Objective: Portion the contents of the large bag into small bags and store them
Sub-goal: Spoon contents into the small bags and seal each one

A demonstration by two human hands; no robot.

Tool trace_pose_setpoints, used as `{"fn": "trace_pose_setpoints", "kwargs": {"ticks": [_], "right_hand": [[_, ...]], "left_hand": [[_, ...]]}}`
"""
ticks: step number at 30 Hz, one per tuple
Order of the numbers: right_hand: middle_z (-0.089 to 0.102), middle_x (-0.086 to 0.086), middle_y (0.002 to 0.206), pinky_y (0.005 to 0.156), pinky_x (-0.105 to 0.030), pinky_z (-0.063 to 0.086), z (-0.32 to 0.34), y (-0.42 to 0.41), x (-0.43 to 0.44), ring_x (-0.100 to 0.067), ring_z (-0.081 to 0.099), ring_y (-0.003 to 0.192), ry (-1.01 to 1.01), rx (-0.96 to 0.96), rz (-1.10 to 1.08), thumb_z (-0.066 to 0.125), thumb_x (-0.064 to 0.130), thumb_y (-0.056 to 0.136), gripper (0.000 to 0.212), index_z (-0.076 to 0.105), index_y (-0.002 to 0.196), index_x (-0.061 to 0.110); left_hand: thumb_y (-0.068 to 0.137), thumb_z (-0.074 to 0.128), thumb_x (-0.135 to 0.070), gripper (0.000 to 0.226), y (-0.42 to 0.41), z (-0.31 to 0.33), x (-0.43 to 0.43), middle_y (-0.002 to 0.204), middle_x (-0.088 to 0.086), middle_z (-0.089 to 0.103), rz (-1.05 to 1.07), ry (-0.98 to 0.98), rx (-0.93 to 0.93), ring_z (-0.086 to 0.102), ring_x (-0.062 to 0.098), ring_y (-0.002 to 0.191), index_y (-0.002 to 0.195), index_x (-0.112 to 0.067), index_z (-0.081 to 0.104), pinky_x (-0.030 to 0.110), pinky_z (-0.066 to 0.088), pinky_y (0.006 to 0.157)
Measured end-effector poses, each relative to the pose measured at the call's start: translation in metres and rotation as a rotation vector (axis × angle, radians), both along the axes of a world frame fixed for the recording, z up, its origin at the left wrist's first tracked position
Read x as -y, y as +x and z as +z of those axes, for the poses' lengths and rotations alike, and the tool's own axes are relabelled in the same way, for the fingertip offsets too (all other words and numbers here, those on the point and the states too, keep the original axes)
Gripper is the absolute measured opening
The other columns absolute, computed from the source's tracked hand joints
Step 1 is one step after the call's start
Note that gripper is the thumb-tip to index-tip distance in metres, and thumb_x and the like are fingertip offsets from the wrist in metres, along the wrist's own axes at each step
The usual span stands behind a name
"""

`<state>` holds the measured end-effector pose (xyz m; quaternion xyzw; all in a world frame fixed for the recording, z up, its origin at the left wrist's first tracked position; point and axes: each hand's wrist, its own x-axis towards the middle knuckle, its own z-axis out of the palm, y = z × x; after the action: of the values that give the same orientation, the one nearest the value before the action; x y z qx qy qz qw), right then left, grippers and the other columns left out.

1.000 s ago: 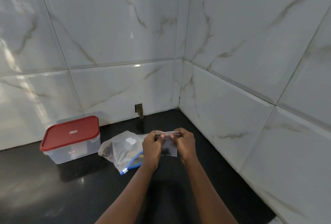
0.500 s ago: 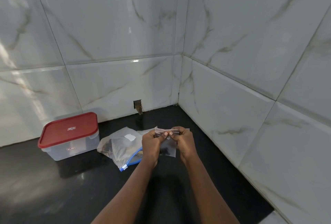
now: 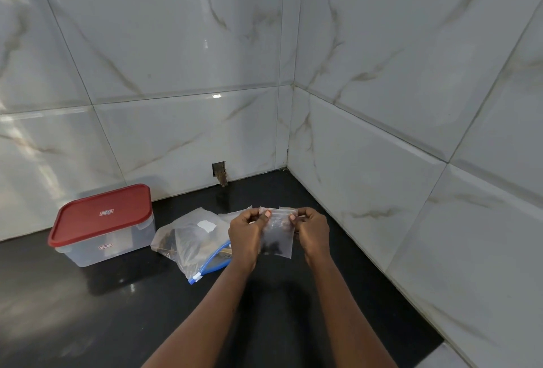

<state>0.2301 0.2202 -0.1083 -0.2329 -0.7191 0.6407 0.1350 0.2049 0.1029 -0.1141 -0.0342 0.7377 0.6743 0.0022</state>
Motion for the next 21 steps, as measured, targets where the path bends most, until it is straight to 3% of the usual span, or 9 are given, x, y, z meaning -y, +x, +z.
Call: {"fn": "trace_pose_setpoints", "kwargs": {"ticks": [3,8,10,14,17,21], "right_hand": [[0.066,-0.005,0.094,0.072,-0.028,0.057,-0.003,-0.002,-0.009,-0.014,0.064,0.082,0.065,0.011,-0.013,0.057,0.007,0.091,0.023,0.059,0.077,0.025],[0.062,-0.002,0.078,0.066,-0.023,0.049,-0.008,-0.007,-0.020,-0.010,0.056,0.070,0.120,0.040,-0.054,0.053,-0.006,0.085,0.021,0.064,0.079,0.010],[0.061,-0.002,0.075,0.066,-0.027,0.050,-0.014,-0.012,-0.025,-0.012,0.054,0.069,0.118,0.060,-0.105,0.051,-0.008,0.082,0.019,0.066,0.077,0.004],[0.065,-0.001,0.073,0.073,-0.031,0.053,-0.028,-0.024,-0.037,-0.013,0.059,0.070,0.058,0.129,-0.171,0.063,0.002,0.082,0.021,0.063,0.065,0.014],[0.064,0.000,0.073,0.065,-0.022,0.048,-0.037,-0.033,-0.046,-0.010,0.057,0.068,0.071,0.151,-0.157,0.068,0.006,0.082,0.021,0.061,0.064,0.016],[0.064,-0.002,0.077,0.069,-0.025,0.044,-0.048,-0.049,-0.055,-0.015,0.058,0.074,0.106,0.199,-0.188,0.069,0.007,0.081,0.014,0.064,0.070,0.013]], "left_hand": [[0.086,0.064,-0.021,0.019,-0.006,-0.003,-0.008,0.097,0.005,0.068,0.032,-0.049,0.027,0.064,0.020,0.093,0.101,-0.010,0.066,0.038,0.054,0.087],[0.089,0.059,-0.016,0.014,-0.015,-0.010,-0.025,0.092,0.007,0.068,0.033,-0.177,0.049,0.061,0.017,0.087,0.095,-0.007,0.069,0.031,0.052,0.082],[0.089,0.060,-0.016,0.016,-0.019,-0.014,-0.033,0.087,0.004,0.067,0.042,-0.193,0.060,0.059,0.014,0.084,0.097,-0.007,0.070,0.027,0.051,0.077],[0.089,0.061,-0.018,0.019,-0.028,-0.022,-0.046,0.089,0.003,0.066,0.074,-0.168,0.111,0.055,0.010,0.080,0.102,-0.008,0.069,0.019,0.043,0.068],[0.092,0.056,-0.018,0.021,-0.038,-0.032,-0.052,0.101,0.008,0.068,0.047,-0.217,0.154,0.057,0.015,0.089,0.105,-0.007,0.068,0.026,0.048,0.080],[0.093,0.053,-0.015,0.023,-0.054,-0.041,-0.062,0.108,0.009,0.067,0.014,-0.286,0.177,0.060,0.020,0.100,0.109,-0.007,0.067,0.033,0.048,0.095]]}}
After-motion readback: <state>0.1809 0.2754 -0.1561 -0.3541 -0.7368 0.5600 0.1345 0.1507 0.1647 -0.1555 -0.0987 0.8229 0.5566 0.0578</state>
